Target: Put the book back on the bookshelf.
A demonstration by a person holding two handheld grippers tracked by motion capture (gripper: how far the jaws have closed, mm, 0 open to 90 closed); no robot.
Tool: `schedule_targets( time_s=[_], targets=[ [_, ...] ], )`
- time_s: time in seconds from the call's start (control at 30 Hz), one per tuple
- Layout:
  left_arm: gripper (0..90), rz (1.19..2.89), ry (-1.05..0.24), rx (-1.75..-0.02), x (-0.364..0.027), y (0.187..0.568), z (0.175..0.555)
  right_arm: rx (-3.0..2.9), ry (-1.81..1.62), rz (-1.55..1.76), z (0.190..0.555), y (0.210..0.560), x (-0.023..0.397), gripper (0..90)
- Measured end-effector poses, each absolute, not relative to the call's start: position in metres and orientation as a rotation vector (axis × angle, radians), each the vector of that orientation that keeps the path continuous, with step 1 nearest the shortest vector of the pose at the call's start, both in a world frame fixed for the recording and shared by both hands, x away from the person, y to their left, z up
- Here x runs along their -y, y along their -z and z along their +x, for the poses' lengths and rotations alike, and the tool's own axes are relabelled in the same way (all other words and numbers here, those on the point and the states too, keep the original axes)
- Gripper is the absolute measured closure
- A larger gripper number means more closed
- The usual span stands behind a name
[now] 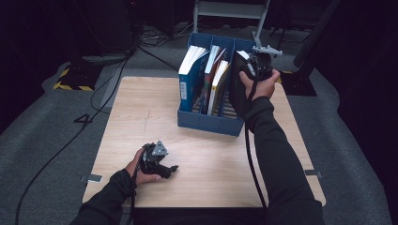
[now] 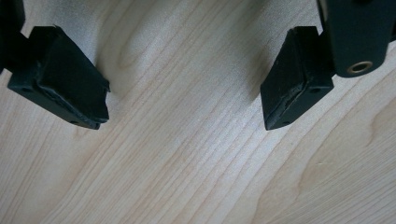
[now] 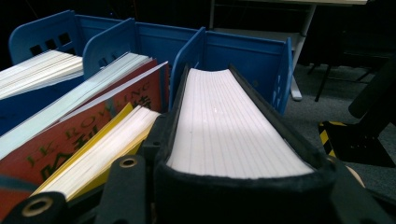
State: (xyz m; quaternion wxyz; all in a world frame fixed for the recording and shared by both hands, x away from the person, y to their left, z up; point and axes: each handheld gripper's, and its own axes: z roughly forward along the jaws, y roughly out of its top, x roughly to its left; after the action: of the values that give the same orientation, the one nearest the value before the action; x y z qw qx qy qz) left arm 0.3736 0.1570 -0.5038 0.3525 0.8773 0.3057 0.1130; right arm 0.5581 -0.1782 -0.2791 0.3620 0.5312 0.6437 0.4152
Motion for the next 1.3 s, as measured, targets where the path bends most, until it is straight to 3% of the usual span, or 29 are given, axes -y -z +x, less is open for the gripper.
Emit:
schedule_targets(
  time_s=[0.53, 0.87, 1.3],
  targets=[
    [15.2, 2.28, -0.284, -0.76, -0.155, 0.504, 0.375, -1.614, -1.024, 1.417, 0.593, 0.303, 0.168, 52.8],
    [15.2, 2.282, -0.28, -0.755, -0.155, 0.504, 0.375, -1.64, -1.059, 1.437, 0.595, 0.332, 0.176, 52.6],
    [15.2, 2.281, -0.285, -0.756, -0.155, 0.504, 0.375, -1.697, -1.072, 1.362, 0.583, 0.34, 0.184, 51.7]
  ],
)
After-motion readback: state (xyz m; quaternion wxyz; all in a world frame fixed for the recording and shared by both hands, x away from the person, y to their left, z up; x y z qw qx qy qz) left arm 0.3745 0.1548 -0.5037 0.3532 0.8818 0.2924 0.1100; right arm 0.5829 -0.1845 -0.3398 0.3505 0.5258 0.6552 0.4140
